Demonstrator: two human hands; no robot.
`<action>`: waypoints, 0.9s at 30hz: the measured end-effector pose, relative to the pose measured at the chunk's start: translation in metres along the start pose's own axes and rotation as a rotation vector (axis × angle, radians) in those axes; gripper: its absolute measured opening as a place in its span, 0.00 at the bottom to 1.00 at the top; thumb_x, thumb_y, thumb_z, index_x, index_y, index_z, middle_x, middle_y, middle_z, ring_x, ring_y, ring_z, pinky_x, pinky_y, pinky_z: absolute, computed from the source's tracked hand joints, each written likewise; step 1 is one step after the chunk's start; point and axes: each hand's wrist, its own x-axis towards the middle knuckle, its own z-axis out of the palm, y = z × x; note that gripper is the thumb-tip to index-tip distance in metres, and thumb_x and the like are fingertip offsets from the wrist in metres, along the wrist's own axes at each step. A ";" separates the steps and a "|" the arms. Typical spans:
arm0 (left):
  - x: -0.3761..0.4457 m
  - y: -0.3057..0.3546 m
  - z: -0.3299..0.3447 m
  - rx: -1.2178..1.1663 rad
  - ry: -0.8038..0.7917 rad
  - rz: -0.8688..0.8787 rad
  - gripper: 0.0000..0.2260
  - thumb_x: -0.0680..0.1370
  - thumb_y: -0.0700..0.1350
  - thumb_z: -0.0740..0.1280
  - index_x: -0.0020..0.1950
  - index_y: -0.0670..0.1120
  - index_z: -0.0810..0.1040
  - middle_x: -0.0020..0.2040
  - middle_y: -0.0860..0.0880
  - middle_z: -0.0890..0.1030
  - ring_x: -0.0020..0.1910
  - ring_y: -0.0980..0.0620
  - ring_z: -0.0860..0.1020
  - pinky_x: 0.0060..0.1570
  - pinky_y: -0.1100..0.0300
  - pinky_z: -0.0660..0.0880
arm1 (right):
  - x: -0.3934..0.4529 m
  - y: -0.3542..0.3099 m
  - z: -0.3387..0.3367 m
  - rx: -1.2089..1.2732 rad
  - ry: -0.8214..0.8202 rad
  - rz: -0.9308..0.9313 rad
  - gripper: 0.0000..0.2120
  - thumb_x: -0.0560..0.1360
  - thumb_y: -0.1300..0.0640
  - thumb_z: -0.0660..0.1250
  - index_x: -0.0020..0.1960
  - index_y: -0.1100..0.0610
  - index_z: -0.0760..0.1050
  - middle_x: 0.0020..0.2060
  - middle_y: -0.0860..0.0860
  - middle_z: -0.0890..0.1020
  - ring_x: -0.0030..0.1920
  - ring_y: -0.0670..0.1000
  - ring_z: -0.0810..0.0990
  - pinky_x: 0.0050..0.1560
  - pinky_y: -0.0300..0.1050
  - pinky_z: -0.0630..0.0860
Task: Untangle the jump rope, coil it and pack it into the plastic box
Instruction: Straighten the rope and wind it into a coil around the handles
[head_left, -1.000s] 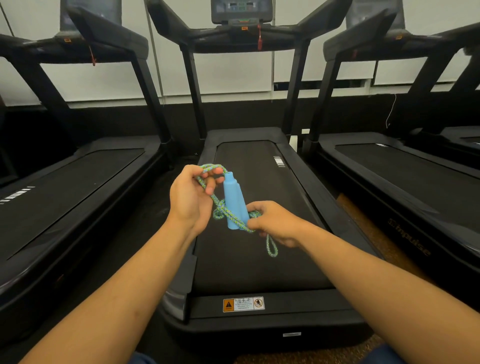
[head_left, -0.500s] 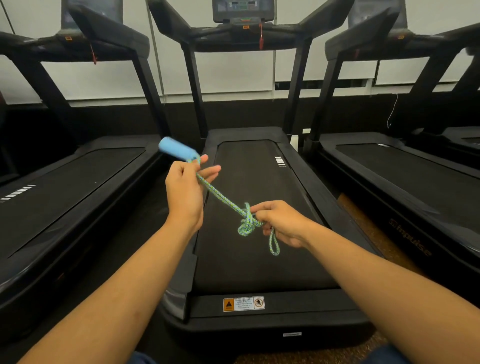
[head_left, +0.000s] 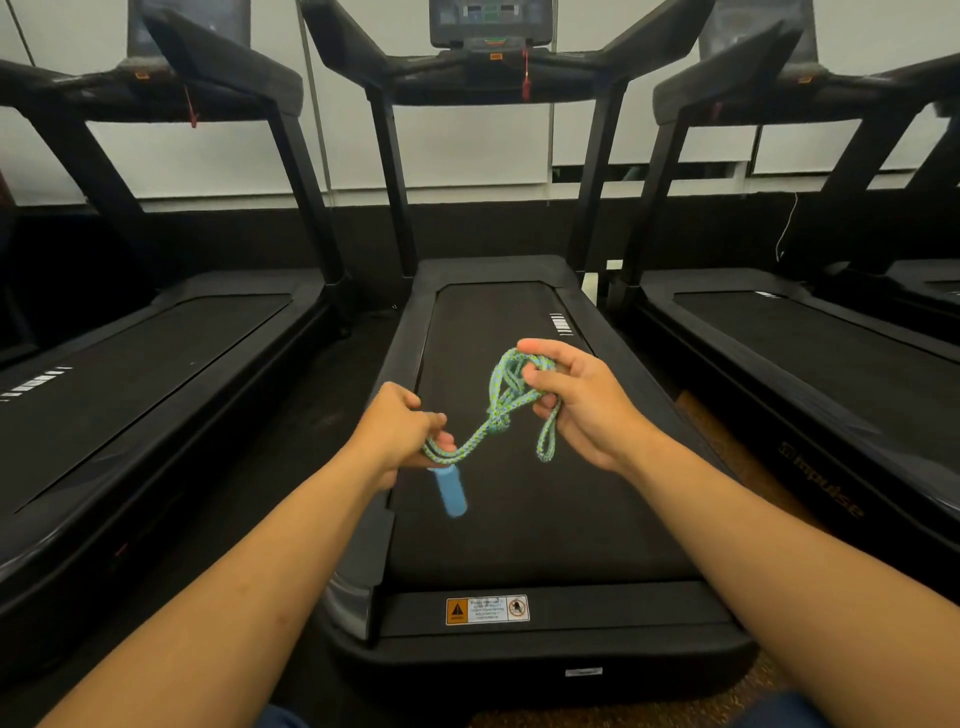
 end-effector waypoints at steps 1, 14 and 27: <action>-0.002 0.000 0.001 0.015 -0.053 -0.019 0.11 0.81 0.32 0.65 0.58 0.43 0.67 0.37 0.38 0.79 0.30 0.47 0.81 0.32 0.49 0.84 | 0.000 0.000 0.001 -0.004 -0.006 -0.011 0.14 0.78 0.70 0.66 0.59 0.57 0.80 0.38 0.50 0.79 0.29 0.43 0.69 0.32 0.38 0.67; -0.022 -0.003 0.032 0.181 -0.356 0.174 0.17 0.79 0.51 0.71 0.55 0.37 0.82 0.51 0.38 0.85 0.47 0.49 0.83 0.52 0.50 0.82 | -0.004 0.003 0.011 -0.231 -0.077 -0.035 0.12 0.73 0.60 0.70 0.54 0.50 0.84 0.46 0.55 0.84 0.46 0.53 0.78 0.49 0.48 0.76; -0.009 0.002 0.013 0.086 -0.316 0.075 0.08 0.81 0.38 0.65 0.45 0.38 0.82 0.42 0.40 0.82 0.45 0.45 0.82 0.42 0.56 0.79 | -0.014 -0.027 -0.010 -1.224 -0.342 -0.012 0.15 0.70 0.42 0.77 0.55 0.46 0.85 0.45 0.41 0.80 0.46 0.39 0.78 0.46 0.33 0.69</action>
